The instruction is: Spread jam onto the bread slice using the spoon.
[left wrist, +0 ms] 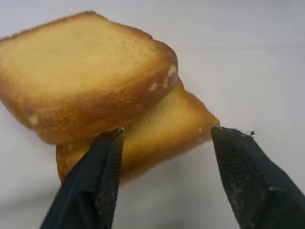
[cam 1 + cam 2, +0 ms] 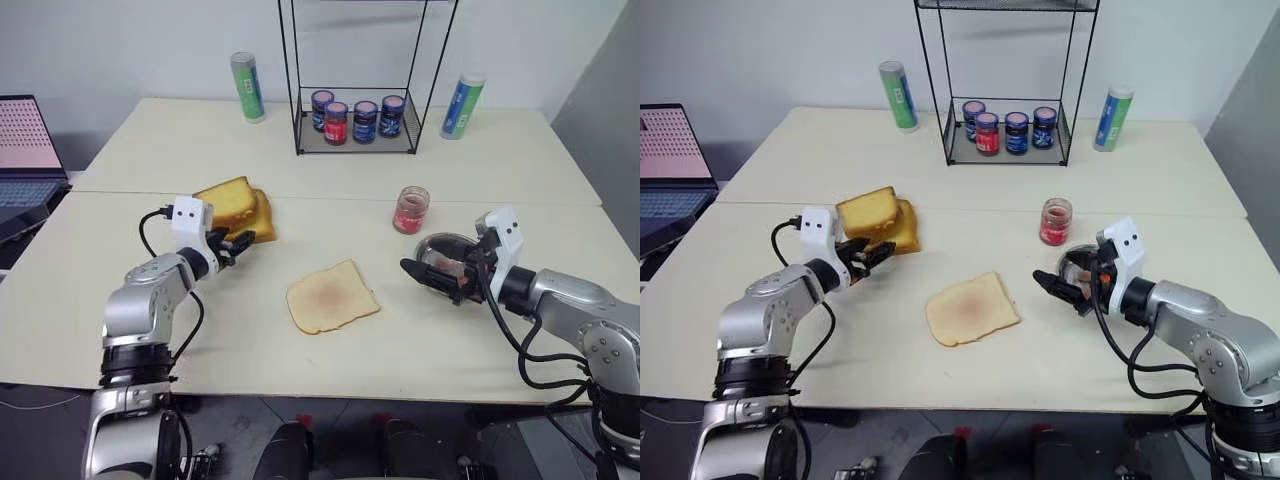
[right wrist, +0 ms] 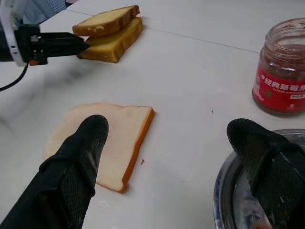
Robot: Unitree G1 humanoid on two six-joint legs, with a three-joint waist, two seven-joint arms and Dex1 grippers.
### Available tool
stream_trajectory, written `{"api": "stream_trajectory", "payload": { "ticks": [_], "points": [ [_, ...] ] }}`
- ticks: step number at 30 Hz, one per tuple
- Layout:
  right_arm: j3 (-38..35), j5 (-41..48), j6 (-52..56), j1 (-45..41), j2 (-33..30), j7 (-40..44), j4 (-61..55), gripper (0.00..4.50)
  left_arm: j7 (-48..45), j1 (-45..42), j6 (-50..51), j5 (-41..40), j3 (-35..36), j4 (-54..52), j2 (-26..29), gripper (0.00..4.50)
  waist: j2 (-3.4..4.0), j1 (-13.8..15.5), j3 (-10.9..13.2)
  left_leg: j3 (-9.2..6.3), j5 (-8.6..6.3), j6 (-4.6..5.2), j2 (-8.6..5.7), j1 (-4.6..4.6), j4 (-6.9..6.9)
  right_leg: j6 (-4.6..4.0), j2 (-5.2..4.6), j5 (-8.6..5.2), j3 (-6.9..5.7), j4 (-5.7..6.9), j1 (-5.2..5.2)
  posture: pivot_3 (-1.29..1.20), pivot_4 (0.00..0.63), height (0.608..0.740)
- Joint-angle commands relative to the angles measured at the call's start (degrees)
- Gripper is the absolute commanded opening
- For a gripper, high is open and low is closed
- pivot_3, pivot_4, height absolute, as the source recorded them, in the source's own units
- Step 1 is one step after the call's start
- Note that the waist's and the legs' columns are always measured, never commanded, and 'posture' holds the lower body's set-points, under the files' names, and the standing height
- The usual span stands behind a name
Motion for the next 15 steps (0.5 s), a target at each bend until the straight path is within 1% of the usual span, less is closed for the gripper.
{"api": "stream_trajectory", "payload": {
  "ticks": [1, 3, 4, 6, 7, 9, 10, 12, 15],
  "points": [
    [-2.42, 0.38, -0.90, -0.08, -0.64, 0.22, -1.75, 4.50, 0.17, 2.02, 12.20, -4.20, -0.04, -12.06, 2.80, 4.10, 0.00, 0.11, 0.00, -0.02, 0.00, 0.00, 0.00, 0.00, 0.00, 0.00, 0.01, 0.00, -0.02, 0.00, 0.01, 0.00, 0.150, 0.740],
    [-3.37, 0.34, -0.86, 0.37, -0.76, -0.14, -1.66, 4.50, -1.52, 2.62, 17.56, -7.58, -1.28, -17.34, 3.75, 4.47, -0.01, 0.17, 0.00, -0.02, 0.00, 0.00, 0.00, 0.00, 0.01, 0.00, 0.01, 0.00, -0.02, 0.00, 0.02, 0.00, 0.150, 0.740],
    [-4.05, 0.33, -0.83, 0.60, -0.82, -0.37, -1.54, 4.50, -2.20, 2.39, 18.64, -8.76, -1.97, -19.28, 3.90, 4.47, -0.01, 0.27, 0.00, -0.01, 0.00, 0.00, -0.01, -0.01, 0.02, 0.00, 0.01, 0.00, -0.02, -0.01, 0.03, 0.00, 0.150, 0.740],
    [-5.74, 0.16, -0.83, 1.01, -1.13, -0.84, -1.04, 4.50, -3.90, 1.17, 17.30, -9.46, -4.15, -21.63, 4.44, 4.47, -0.01, 0.46, 0.00, 0.00, 0.00, 0.00, -0.05, -0.01, 0.03, 0.00, -0.01, 0.00, -0.02, -0.01, 0.06, 0.00, 0.150, 0.740],
    [-7.48, -0.46, -1.07, 1.79, -1.56, -1.45, -0.49, 4.50, -7.39, 0.36, 10.47, -7.04, -7.89, -23.20, 6.25, 4.47, -0.02, 0.51, 0.01, 0.01, 0.00, 0.00, -0.07, 0.00, 0.03, 0.00, -0.02, 0.00, -0.02, -0.02, 0.08, 0.00, 0.150, 0.740],
    [-10.40, -1.33, -1.36, 3.29, -2.18, -2.42, 0.27, 4.50, -12.61, -0.73, 1.24, -4.18, -12.73, -24.73, 8.67, 4.47, -0.04, 0.59, 0.02, 0.12, 0.01, -0.02, -0.08, -0.02, 0.04, 0.00, -0.02, 0.00, -0.04, -0.05, 0.08, 0.00, 0.150, 0.740],
    [-11.90, -1.44, -1.40, 3.95, -2.24, -3.01, 0.67, 4.50, -14.60, -1.14, -1.80, -4.04, -13.74, -24.76, 8.99, 4.47, -0.03, 0.61, 0.01, 0.16, 0.01, -0.03, -0.07, -0.01, 0.03, 0.00, -0.02, 0.00, -0.03, -0.07, 0.08, 0.00, 0.150, 0.740],
    [-15.08, -1.26, -1.42, 4.90, -1.45, -4.66, 1.81, 4.50, -17.21, -1.95, -4.38, -5.28, -14.30, -23.81, 8.67, 4.47, -0.02, 0.59, 0.01, 0.25, 0.01, -0.03, -0.06, -0.01, -0.01, 0.00, -0.03, 0.00, 0.02, -0.08, 0.08, 0.00, 0.150, 0.740],
    [-21.35, -1.80, -3.05, 4.06, 3.58, -11.07, 8.90, 4.50, -22.80, -3.64, -13.32, -2.36, -18.52, -19.61, 8.72, 4.47, 0.00, 0.24, 0.00, 0.32, 0.00, -0.01, 0.02, 0.04, -0.03, -0.01, 0.03, 0.00, 0.04, -0.06, 0.08, 0.00, 0.150, 0.740]
  ]
}}
